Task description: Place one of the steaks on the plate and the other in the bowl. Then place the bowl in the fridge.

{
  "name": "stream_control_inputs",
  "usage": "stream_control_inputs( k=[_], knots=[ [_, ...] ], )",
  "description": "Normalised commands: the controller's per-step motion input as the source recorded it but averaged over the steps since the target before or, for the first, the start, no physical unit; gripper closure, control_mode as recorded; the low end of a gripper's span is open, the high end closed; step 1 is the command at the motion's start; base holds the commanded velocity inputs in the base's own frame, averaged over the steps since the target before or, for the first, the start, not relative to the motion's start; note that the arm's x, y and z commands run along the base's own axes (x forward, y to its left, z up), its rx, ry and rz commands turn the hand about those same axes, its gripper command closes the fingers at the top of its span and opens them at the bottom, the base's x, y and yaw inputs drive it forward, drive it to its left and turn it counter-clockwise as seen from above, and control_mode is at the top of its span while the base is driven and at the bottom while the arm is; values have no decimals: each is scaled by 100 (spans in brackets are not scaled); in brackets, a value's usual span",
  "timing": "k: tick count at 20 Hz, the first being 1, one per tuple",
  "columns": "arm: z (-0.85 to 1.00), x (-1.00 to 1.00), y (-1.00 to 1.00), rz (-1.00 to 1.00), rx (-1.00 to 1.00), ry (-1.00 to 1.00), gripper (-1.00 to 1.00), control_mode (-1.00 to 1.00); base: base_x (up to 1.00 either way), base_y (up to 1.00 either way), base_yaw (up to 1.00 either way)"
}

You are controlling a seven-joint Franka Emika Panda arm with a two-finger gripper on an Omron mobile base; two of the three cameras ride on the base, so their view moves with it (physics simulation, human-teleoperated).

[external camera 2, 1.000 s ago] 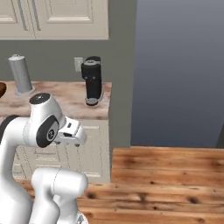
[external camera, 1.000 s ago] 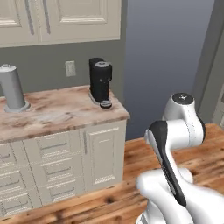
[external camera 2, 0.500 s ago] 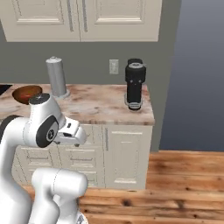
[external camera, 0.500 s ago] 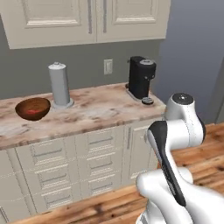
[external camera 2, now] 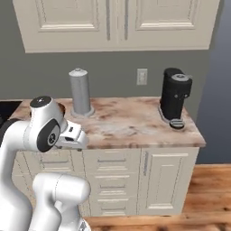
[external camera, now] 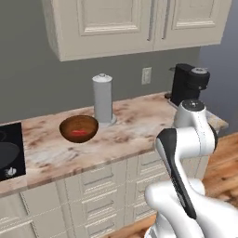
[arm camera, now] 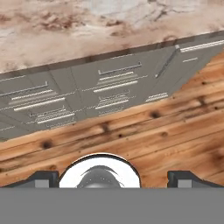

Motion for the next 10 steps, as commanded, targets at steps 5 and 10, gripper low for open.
stream_control_inputs(
  k=[5,10],
  knots=[
    [0,0,0,0,0,0,-100,100,42,98,-2],
    [0,0,0,0,0,0,-100,100,49,75,3]
  ],
)
